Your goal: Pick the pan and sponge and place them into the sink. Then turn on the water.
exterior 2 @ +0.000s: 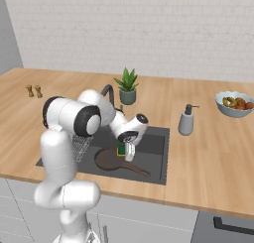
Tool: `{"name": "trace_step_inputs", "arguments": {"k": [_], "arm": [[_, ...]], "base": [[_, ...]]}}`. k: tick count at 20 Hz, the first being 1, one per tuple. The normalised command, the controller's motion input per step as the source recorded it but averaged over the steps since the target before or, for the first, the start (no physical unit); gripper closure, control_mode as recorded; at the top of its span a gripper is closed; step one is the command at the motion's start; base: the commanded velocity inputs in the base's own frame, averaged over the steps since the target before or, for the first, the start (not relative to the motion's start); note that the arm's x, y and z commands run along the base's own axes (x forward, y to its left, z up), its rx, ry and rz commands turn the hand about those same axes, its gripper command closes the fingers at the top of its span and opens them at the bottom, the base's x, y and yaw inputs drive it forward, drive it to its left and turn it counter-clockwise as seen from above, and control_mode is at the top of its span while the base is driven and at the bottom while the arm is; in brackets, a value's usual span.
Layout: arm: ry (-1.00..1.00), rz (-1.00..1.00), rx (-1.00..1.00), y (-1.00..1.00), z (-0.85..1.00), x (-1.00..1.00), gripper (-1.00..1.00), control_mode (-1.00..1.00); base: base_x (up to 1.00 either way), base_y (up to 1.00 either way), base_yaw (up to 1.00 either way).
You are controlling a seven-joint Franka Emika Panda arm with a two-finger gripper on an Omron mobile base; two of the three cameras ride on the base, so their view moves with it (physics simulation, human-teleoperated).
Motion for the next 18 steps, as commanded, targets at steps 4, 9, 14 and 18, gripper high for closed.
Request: {"name": "trace_step_inputs", "arguments": {"k": [4,9,14,18], "arm": [[-0.05,0.01,0.13,-0.04,-0.36,0.39,1.0,-1.0],[-0.03,0.0,0.07,0.0,-0.28,0.46,1.0,-1.0],[0.0,0.0,0.0,0.15,-0.18,0.54,1.0,-1.0],[0.05,0.0,0.0,0.32,-0.22,0.57,1.0,-1.0]], "base": [[0.0,0.0,0.0],[0.0,0.0,0.0],[0.0,0.0,0.0],[0.0,0.0,0.0]]}}
